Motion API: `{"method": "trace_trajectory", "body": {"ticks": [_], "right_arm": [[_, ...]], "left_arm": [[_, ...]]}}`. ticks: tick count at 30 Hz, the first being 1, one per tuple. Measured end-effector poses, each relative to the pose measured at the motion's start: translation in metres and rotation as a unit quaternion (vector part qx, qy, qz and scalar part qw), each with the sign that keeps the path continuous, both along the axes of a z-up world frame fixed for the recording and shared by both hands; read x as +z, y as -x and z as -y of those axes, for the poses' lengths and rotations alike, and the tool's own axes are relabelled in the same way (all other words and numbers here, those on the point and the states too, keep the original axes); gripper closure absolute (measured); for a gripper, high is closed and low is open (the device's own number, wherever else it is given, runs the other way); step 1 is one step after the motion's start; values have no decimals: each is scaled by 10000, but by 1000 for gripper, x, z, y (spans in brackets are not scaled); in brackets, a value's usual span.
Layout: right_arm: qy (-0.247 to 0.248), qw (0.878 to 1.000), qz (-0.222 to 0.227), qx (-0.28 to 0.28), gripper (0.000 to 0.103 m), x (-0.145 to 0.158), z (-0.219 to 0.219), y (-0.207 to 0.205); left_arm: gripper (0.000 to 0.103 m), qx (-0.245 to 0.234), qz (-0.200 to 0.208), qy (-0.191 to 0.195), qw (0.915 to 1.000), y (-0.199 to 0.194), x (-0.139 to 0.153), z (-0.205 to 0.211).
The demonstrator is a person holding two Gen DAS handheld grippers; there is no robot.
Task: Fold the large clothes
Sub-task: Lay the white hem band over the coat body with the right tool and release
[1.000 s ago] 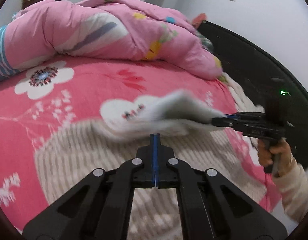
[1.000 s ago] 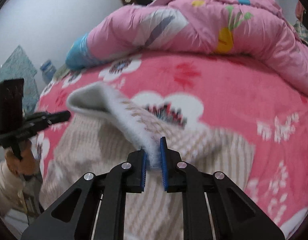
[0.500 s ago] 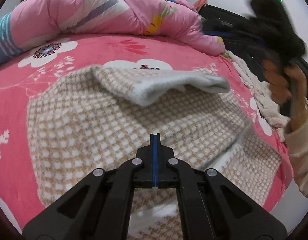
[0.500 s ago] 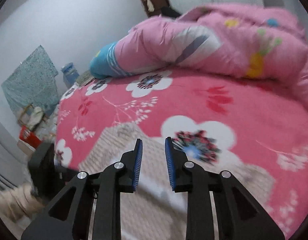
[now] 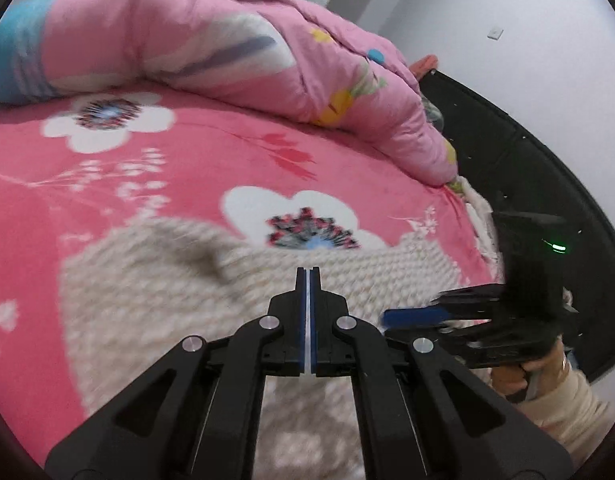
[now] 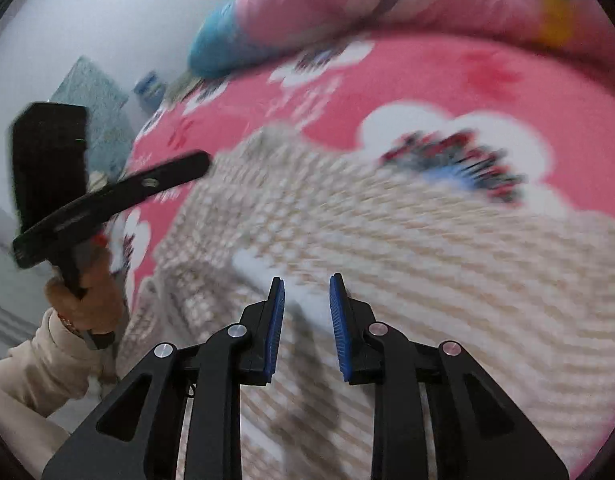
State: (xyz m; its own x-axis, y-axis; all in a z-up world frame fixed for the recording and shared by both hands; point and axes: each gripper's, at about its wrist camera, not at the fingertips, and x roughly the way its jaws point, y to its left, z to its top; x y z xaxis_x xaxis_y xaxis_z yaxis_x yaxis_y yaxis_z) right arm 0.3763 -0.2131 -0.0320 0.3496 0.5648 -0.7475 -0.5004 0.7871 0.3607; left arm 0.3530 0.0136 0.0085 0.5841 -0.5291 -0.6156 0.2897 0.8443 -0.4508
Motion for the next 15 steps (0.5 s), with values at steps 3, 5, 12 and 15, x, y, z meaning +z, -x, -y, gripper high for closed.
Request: {"method": "trace_trajectory", "body": {"ticks": [3, 5, 12, 15], "right_arm": [[225, 9972, 337, -635, 79, 8, 25, -17], [666, 9938, 352, -813, 79, -8, 32, -29], [938, 9890, 39, -1145, 80, -26, 70, -20], [1081, 9853, 432, -1248, 79, 2, 72, -9]], "left_arm": [[101, 17, -296, -271, 9992, -32, -23, 22], [101, 220, -721, -665, 9949, -47, -51, 29], [101, 376, -821, -357, 9953, -33, -58, 3], [100, 378, -305, -596, 9970, -15, -35, 4]]}}
